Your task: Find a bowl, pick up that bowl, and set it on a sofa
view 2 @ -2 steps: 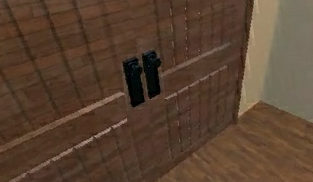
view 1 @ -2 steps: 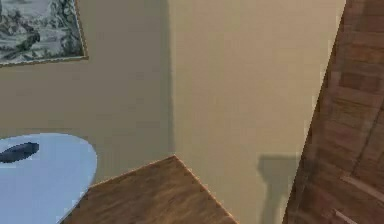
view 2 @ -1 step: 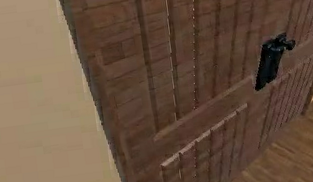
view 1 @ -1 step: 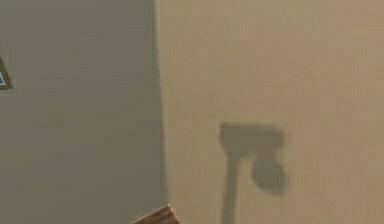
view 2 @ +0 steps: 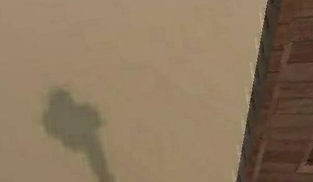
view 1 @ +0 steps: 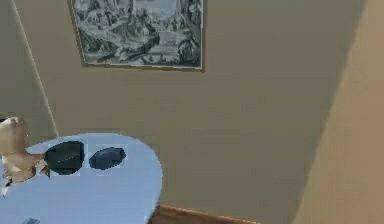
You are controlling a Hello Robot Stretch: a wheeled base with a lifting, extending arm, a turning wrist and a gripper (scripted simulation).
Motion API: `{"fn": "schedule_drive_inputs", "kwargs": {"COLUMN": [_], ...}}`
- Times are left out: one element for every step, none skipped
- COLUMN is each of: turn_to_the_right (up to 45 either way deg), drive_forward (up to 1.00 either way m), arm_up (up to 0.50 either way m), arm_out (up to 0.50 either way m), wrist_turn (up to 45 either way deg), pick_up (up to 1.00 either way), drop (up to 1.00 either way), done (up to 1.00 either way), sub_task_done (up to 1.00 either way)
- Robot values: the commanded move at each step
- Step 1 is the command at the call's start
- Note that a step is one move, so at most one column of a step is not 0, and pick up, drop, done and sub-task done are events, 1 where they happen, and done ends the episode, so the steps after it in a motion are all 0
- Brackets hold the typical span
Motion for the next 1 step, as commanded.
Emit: {"fn": "schedule_drive_inputs", "kwargs": {"turn_to_the_right": [-45.0], "drive_forward": [0.0], "arm_up": [0.0], "arm_out": [0.0], "wrist_turn": [0.0], "pick_up": [0.0], "drop": [0.0], "done": [0.0], "sub_task_done": [0.0]}}
